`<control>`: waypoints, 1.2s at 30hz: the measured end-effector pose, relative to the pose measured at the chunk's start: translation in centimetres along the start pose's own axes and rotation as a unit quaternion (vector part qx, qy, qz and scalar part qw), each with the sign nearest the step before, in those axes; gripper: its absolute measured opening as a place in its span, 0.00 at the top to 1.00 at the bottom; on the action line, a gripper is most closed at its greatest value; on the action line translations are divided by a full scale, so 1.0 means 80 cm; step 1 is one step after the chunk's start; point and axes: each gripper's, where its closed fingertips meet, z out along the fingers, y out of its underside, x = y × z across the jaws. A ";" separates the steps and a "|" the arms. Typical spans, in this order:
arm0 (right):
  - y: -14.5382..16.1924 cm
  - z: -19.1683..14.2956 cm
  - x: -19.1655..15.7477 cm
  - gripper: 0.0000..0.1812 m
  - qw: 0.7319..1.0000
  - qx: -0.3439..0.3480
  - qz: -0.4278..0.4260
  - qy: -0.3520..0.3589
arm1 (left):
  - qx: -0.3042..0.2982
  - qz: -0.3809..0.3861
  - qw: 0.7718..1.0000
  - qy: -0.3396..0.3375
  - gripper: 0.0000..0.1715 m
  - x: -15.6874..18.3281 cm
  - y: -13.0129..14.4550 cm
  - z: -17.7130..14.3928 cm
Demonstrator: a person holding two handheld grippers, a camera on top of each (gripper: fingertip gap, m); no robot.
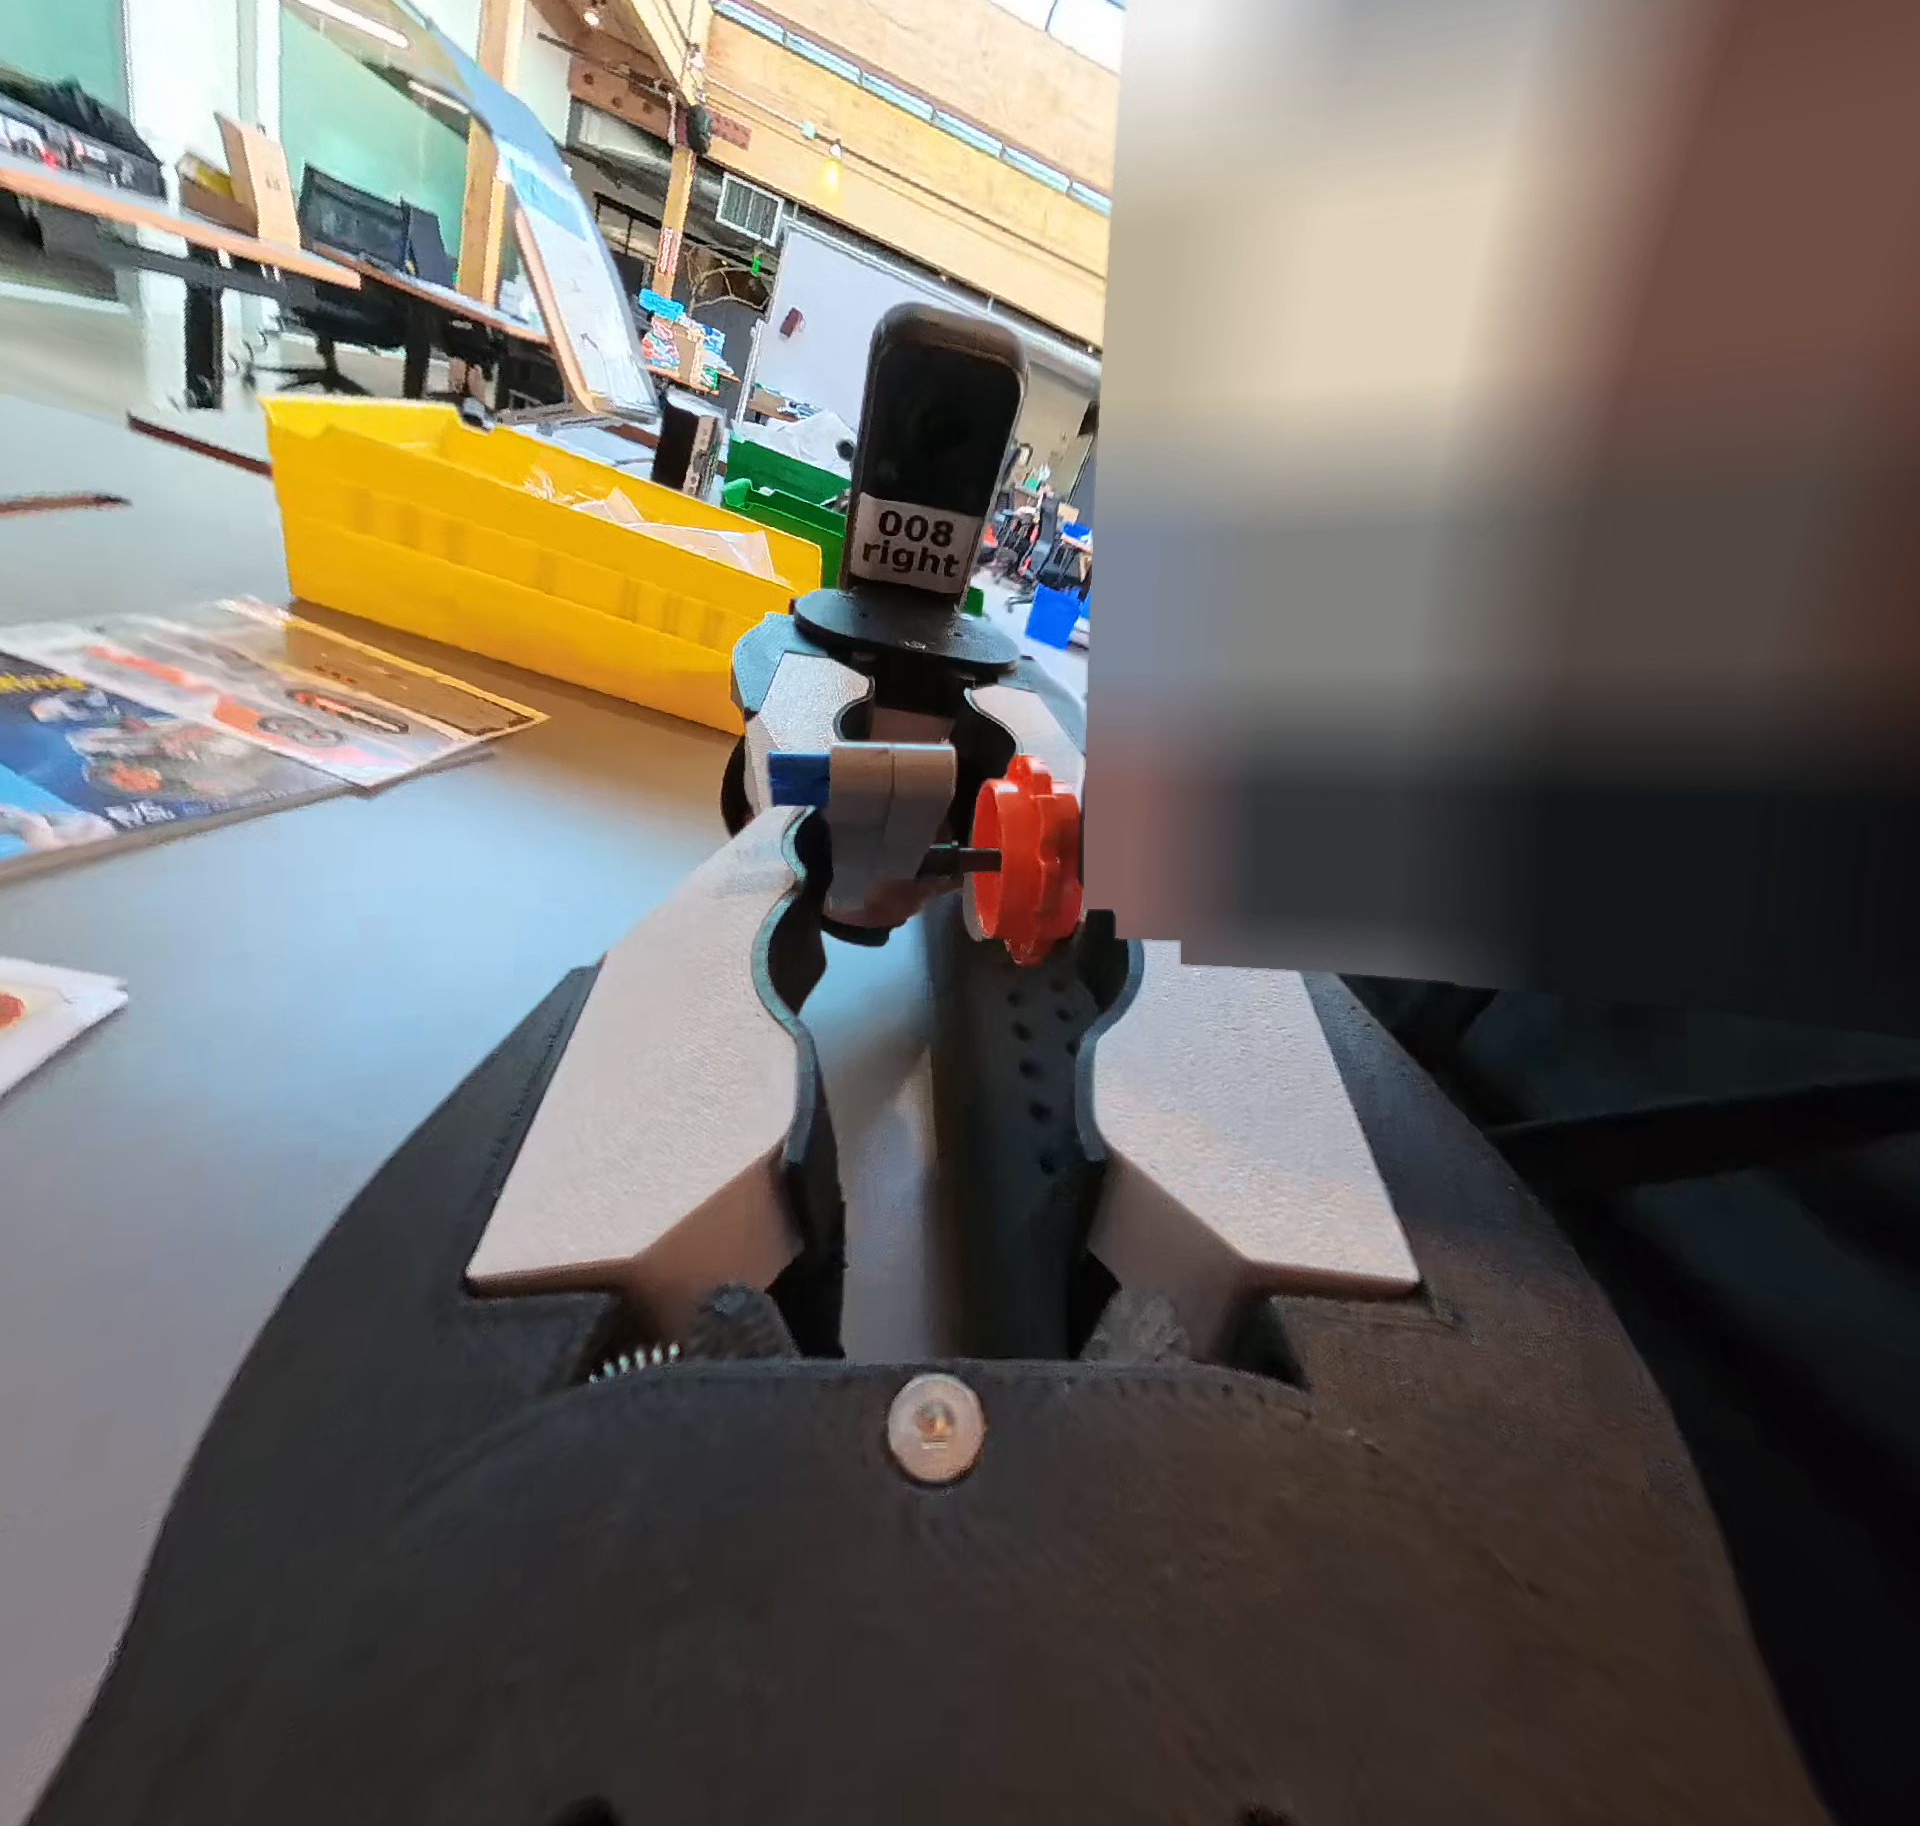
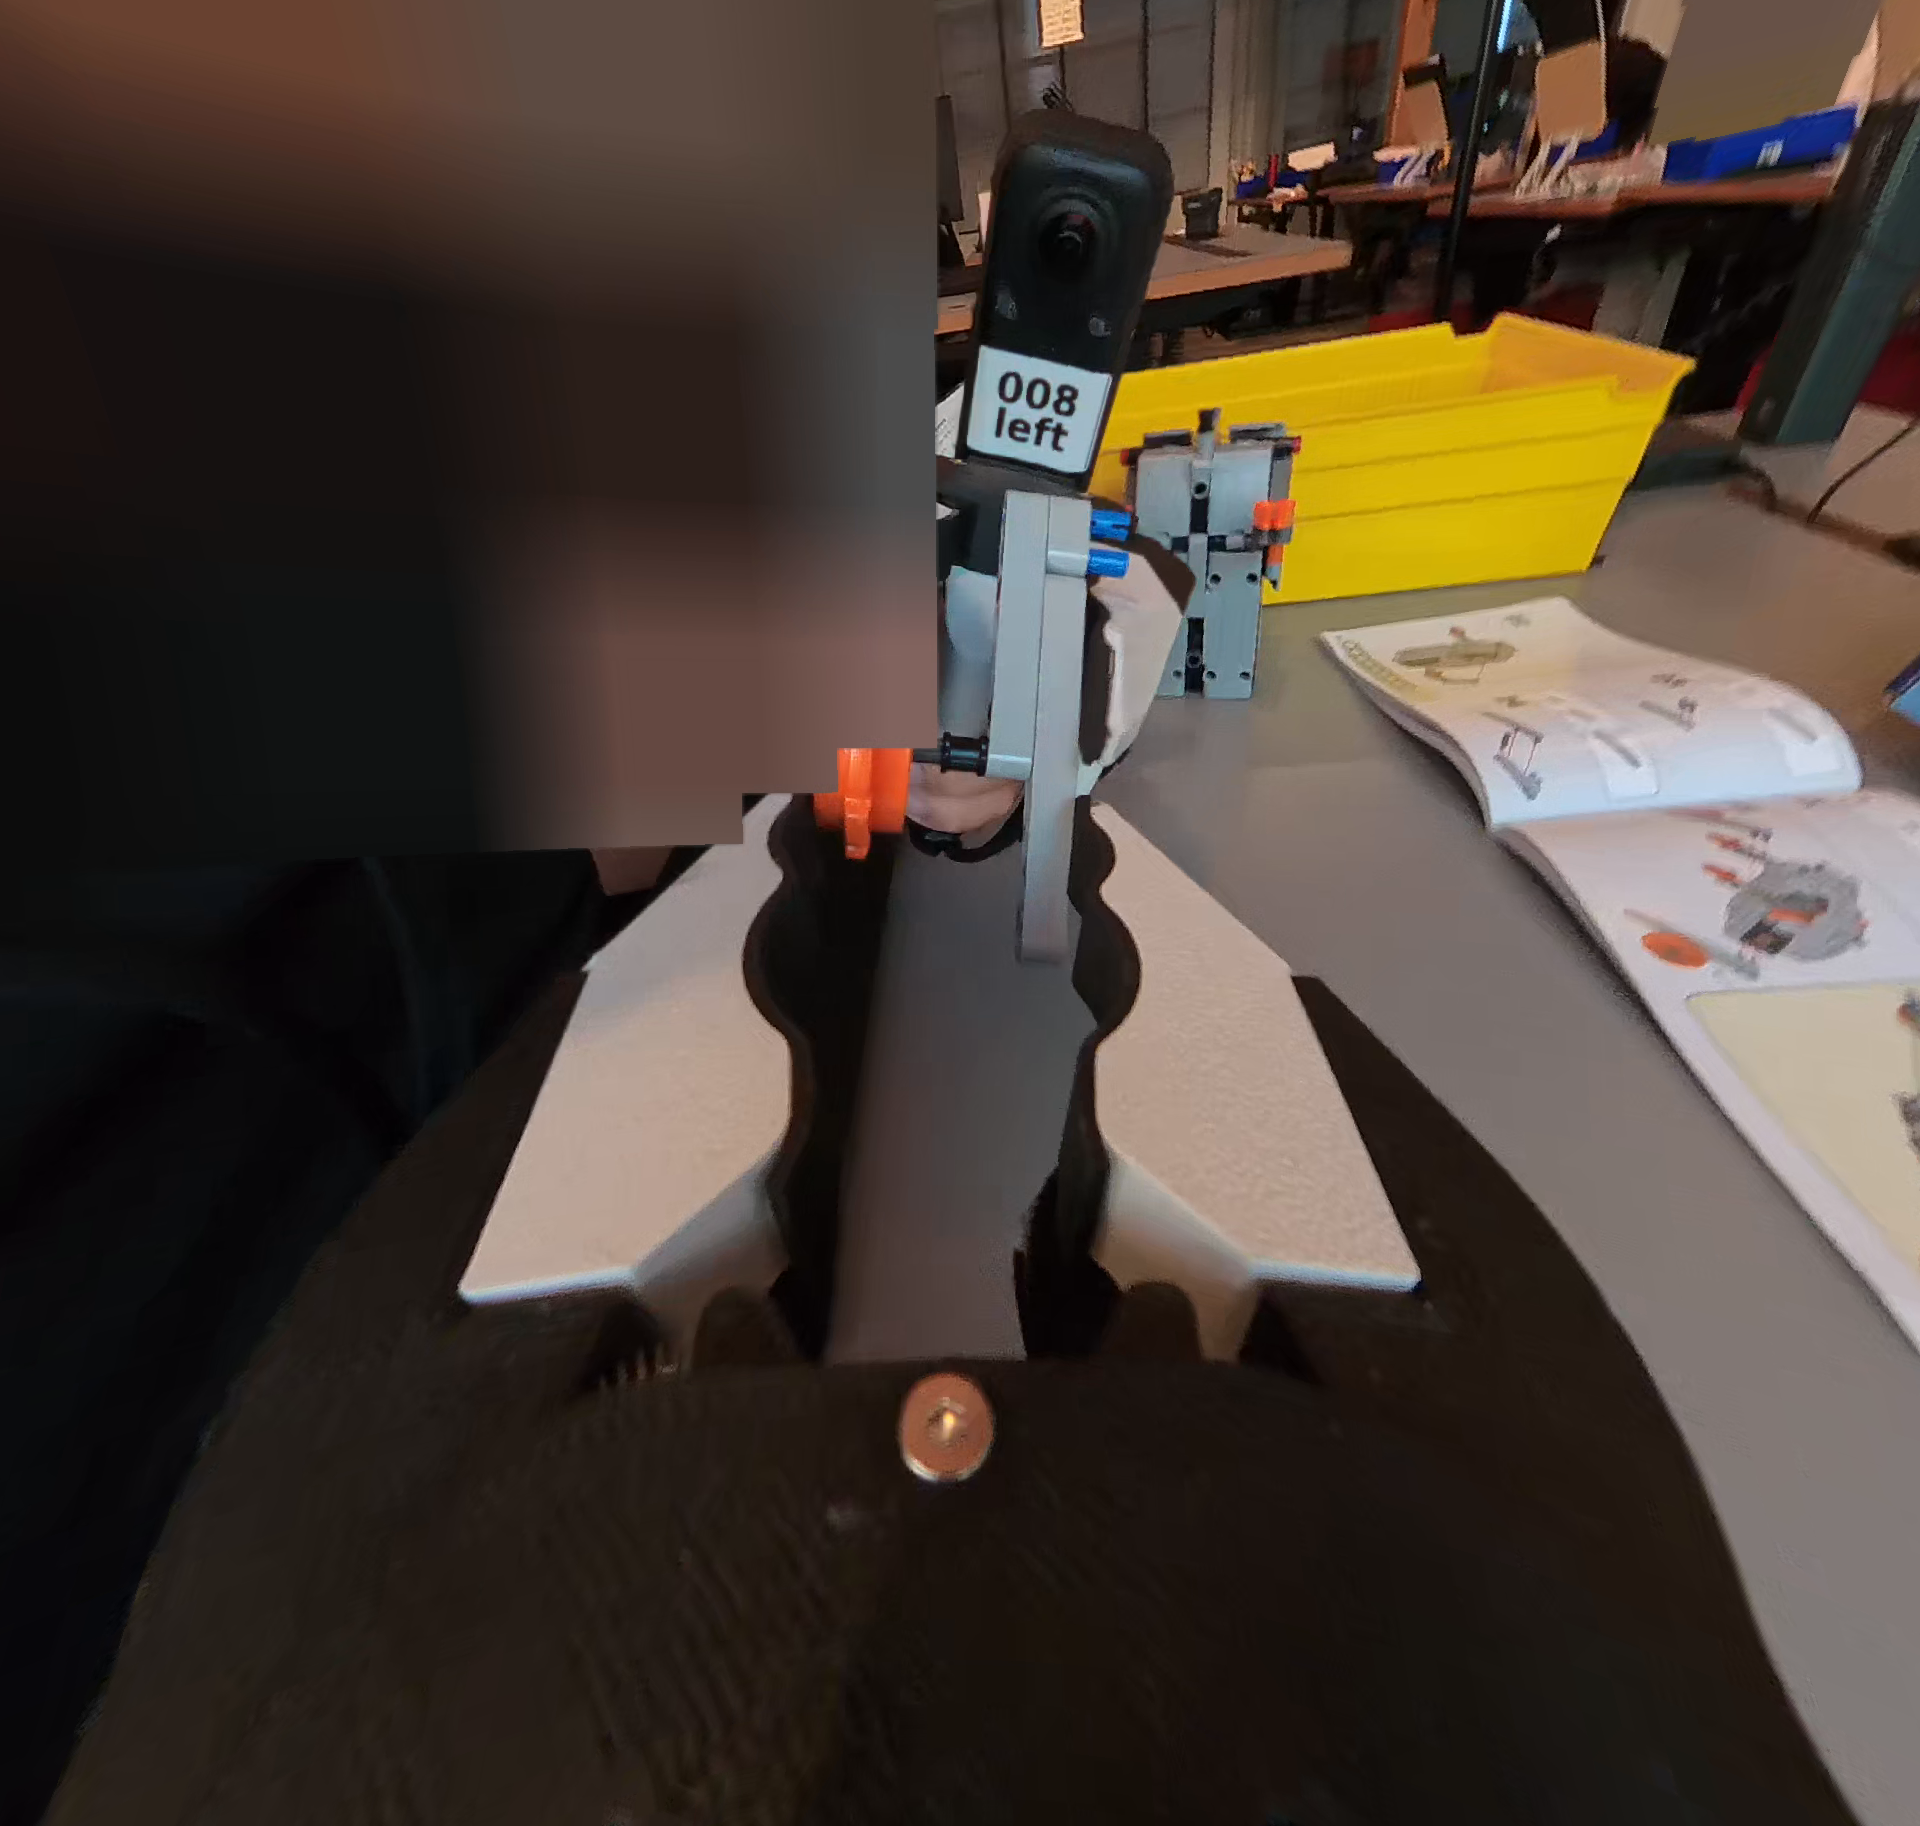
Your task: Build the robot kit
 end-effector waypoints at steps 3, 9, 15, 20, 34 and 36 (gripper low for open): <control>0.004 0.002 0.011 0.73 0.998 0.000 0.060 0.004 | 0.011 -0.055 0.998 -0.003 0.74 -0.015 0.000 -0.003; 0.010 0.002 0.026 0.74 0.991 0.004 0.136 0.007 | 0.027 -0.128 0.991 -0.007 0.73 -0.035 0.003 -0.005; 0.015 0.002 0.032 0.74 0.985 0.005 0.173 0.003 | 0.038 -0.164 0.986 -0.009 0.73 -0.045 0.006 -0.006; 0.017 0.003 0.034 0.75 0.983 0.003 0.182 0.003 | 0.040 -0.166 0.985 -0.012 0.72 -0.047 0.007 -0.006; 0.006 -0.007 0.051 0.74 0.960 0.068 0.270 -0.028 | 0.035 -0.211 0.976 -0.029 0.73 -0.061 0.007 -0.011; 0.007 -0.007 0.049 0.74 0.962 0.062 0.263 -0.030 | 0.033 -0.228 0.973 -0.019 0.73 -0.061 0.010 -0.011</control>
